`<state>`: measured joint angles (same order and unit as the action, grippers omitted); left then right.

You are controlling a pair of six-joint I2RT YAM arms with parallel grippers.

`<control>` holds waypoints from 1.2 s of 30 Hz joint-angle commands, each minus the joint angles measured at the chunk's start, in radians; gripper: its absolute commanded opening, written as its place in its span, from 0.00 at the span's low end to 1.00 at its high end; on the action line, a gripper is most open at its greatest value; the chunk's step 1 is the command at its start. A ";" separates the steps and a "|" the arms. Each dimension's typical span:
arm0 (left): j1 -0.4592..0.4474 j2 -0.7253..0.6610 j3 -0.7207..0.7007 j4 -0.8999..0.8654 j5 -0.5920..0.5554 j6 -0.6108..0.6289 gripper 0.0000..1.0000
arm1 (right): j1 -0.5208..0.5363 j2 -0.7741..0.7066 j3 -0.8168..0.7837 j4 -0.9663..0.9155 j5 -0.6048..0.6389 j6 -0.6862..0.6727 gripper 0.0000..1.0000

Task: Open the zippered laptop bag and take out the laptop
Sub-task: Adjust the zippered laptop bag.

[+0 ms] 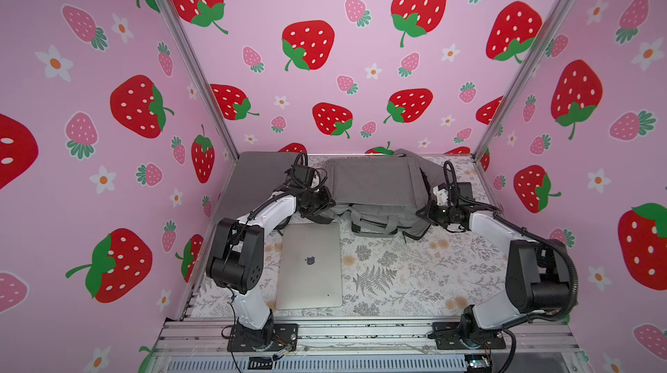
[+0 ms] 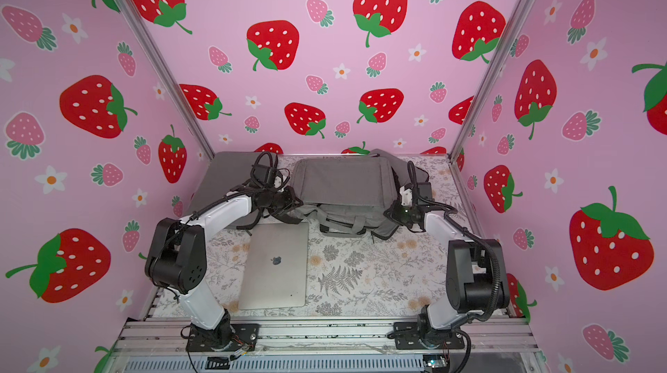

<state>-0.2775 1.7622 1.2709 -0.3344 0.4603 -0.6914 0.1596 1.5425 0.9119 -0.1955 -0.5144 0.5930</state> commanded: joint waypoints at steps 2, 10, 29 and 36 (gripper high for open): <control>0.032 -0.003 0.101 -0.066 -0.024 0.113 0.00 | 0.042 -0.063 0.017 0.044 -0.070 0.032 0.10; 0.053 0.069 0.225 -0.176 -0.110 0.252 0.29 | 0.153 -0.133 -0.002 0.009 0.030 0.138 0.06; -0.229 -0.132 0.122 -0.016 -0.332 0.630 0.65 | 0.202 -0.088 0.070 -0.001 0.035 0.183 0.10; -0.228 -0.134 0.120 -0.064 -0.451 0.603 0.78 | 0.195 -0.092 0.073 -0.008 0.040 0.186 0.08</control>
<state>-0.4713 1.6474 1.3727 -0.4683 -0.0277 -0.1085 0.3374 1.4506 0.9363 -0.2493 -0.3912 0.7666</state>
